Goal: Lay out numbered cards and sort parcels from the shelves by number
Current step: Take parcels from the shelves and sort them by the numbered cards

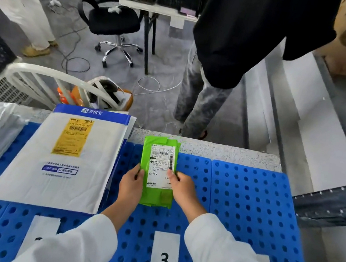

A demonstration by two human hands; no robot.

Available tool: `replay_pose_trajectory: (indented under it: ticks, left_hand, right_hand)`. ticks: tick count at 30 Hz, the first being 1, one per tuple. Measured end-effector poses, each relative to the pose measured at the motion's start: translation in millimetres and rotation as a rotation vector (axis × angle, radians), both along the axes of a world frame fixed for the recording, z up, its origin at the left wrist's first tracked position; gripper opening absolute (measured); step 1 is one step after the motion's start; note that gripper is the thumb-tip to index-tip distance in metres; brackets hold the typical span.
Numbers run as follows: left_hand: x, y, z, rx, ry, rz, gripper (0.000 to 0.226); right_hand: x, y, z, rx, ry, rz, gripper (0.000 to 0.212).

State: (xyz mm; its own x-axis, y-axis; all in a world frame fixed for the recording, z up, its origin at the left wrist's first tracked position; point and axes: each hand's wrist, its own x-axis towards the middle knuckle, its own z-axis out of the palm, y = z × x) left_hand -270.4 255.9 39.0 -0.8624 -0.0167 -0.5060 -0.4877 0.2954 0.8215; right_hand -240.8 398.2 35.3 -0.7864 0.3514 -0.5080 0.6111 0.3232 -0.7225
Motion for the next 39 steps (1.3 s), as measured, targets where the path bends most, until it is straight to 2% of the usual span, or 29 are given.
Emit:
replay_pose_trajectory:
  ticks: [3, 8, 12, 18, 21, 28, 33, 39]
  left_hand:
    - [-3.7, -0.2, -12.0, -0.031, -0.007, 0.014, 0.030]
    - [-4.5, 3.7, -21.7, -0.060, 0.064, 0.029, 0.031]
    - [-7.3, 2.4, -23.2, -0.109, 0.090, -0.012, 0.034]
    - [-2.3, -0.7, -9.2, -0.364, 0.182, -0.138, 0.037]
    - [-0.9, 2.1, 11.4, -0.497, 0.331, -0.353, 0.039]
    - [-18.6, 2.9, 86.3, -0.545, 0.570, -1.050, 0.043]
    - [-18.4, 8.9, 137.5, -0.686, 0.842, -1.232, 0.044]
    - [23.5, 36.2, 173.6, -0.686, 1.079, -1.457, 0.052]
  right_hand:
    - [-7.2, -2.7, -13.0, 0.027, -0.020, 0.041, 0.037]
    - [-3.8, -7.1, -19.2, 0.142, 0.001, 0.066, 0.039]
    - [-2.6, -5.7, -22.1, 0.133, -0.031, 0.103, 0.031]
    - [1.7, 0.5, 1.0, 0.126, -0.124, 0.186, 0.053]
    - [7.5, 5.3, 29.9, 0.146, -0.134, 0.247, 0.053]
    - [34.0, 24.1, 106.8, 0.424, -0.107, 0.388, 0.049]
    - [72.4, 29.3, 156.2, 0.547, -0.081, 0.292, 0.052]
    - [152.7, 27.4, 194.3, 0.635, -0.071, 0.118, 0.055]
